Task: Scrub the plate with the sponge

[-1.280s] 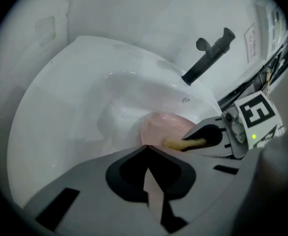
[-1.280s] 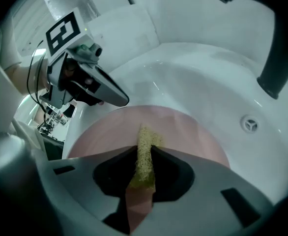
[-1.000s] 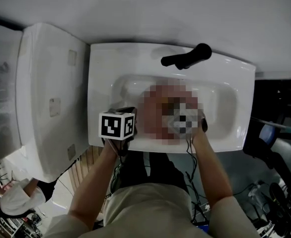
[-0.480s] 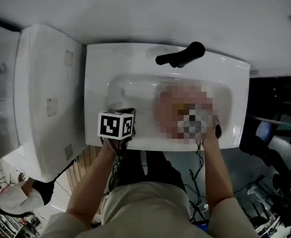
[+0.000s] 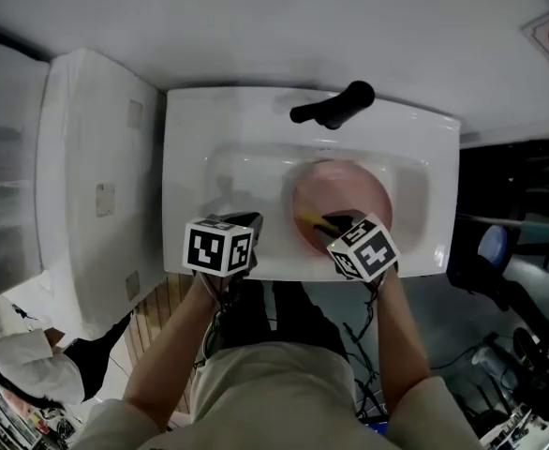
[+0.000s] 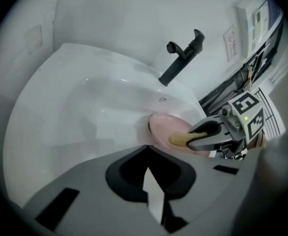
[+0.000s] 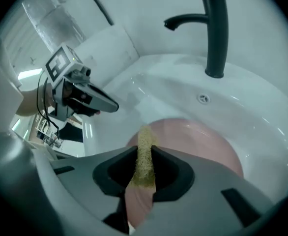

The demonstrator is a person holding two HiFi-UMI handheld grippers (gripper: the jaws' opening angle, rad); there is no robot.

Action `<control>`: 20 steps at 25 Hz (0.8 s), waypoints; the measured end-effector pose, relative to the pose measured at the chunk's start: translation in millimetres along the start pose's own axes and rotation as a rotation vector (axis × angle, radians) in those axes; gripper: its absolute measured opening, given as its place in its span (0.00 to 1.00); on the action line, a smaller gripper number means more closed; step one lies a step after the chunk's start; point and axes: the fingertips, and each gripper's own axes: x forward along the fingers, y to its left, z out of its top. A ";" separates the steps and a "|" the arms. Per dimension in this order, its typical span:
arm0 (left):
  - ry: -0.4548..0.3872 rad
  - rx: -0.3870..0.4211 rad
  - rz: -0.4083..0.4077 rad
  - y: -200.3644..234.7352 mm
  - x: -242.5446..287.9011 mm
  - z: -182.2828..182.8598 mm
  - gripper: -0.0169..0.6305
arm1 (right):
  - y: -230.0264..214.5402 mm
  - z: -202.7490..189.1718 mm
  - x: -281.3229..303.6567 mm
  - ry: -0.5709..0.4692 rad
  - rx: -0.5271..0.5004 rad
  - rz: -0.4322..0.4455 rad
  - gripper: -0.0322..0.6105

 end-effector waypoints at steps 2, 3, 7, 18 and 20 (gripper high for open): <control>-0.029 0.034 -0.005 -7.7 -11.8 8.8 0.03 | 8.2 16.0 -11.5 -0.099 0.026 0.012 0.18; -0.046 0.054 -0.006 -12.1 -18.3 14.3 0.03 | 11.4 23.5 -18.6 -0.142 0.035 0.011 0.18; -0.110 0.138 -0.010 -31.1 -46.8 36.0 0.03 | 21.5 49.6 -52.1 -0.276 0.048 -0.030 0.19; -0.303 0.355 0.008 -88.4 -138.9 88.2 0.03 | 62.9 104.7 -166.4 -0.565 0.016 -0.190 0.19; -0.343 0.388 0.006 -100.2 -157.3 94.3 0.03 | 74.2 111.6 -186.2 -0.616 0.012 -0.210 0.19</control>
